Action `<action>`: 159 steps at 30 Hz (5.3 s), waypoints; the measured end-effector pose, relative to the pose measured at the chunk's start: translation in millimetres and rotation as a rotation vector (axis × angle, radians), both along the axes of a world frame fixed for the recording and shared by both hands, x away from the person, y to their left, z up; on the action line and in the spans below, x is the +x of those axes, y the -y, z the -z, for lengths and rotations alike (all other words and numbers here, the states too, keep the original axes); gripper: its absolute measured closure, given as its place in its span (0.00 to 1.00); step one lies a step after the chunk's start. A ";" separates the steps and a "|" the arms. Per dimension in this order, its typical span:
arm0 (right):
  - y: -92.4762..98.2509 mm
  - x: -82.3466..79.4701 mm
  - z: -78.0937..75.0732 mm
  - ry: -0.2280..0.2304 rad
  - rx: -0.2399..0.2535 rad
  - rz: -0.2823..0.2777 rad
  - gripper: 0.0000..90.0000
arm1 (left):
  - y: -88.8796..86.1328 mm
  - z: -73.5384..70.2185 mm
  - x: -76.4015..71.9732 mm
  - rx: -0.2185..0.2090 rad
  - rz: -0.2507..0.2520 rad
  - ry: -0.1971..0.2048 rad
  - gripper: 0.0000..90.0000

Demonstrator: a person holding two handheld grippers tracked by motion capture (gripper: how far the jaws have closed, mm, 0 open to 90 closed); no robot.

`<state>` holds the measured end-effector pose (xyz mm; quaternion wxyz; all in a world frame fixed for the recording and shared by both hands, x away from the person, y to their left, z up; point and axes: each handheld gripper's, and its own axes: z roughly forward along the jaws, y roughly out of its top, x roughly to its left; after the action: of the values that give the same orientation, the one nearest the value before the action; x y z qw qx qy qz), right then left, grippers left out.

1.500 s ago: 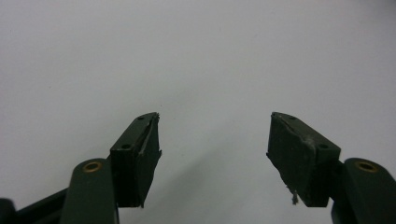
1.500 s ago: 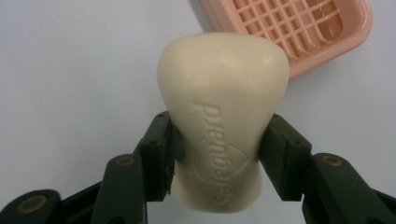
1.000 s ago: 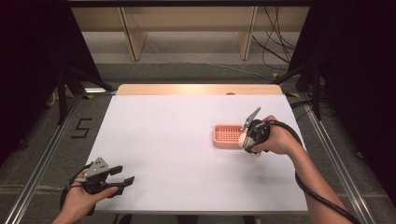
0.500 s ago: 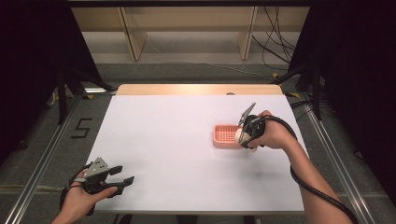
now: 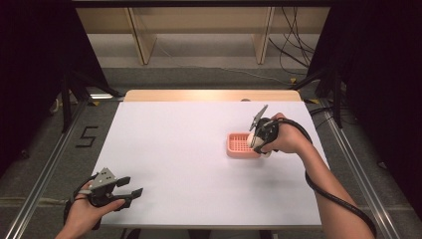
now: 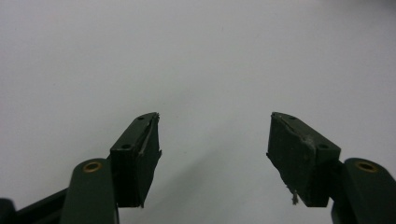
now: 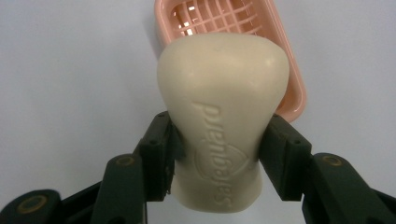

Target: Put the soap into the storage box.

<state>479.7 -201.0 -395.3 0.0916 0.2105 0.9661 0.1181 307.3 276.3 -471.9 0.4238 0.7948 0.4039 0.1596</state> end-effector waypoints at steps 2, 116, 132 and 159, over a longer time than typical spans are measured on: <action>-2.0 1.2 0.4 0.005 -0.003 -0.003 0.56 | 0.0 0.0 0.0 -0.001 -0.001 0.001 0.37; -39.4 30.7 12.8 0.035 -0.049 -0.051 0.56 | -0.7 0.0 -0.1 -0.004 0.004 -0.006 0.37; -39.7 35.1 22.0 0.043 -0.075 -0.051 0.56 | -0.7 0.2 0.0 -0.005 0.003 -0.002 0.37; -39.4 39.9 28.6 0.039 -0.090 -0.050 0.56 | -0.5 0.0 -0.1 -0.006 0.003 -0.003 0.37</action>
<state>519.6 -161.6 -423.9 0.1166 0.1796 0.9734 0.0810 307.1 276.9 -471.9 0.4261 0.7944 0.4035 0.1566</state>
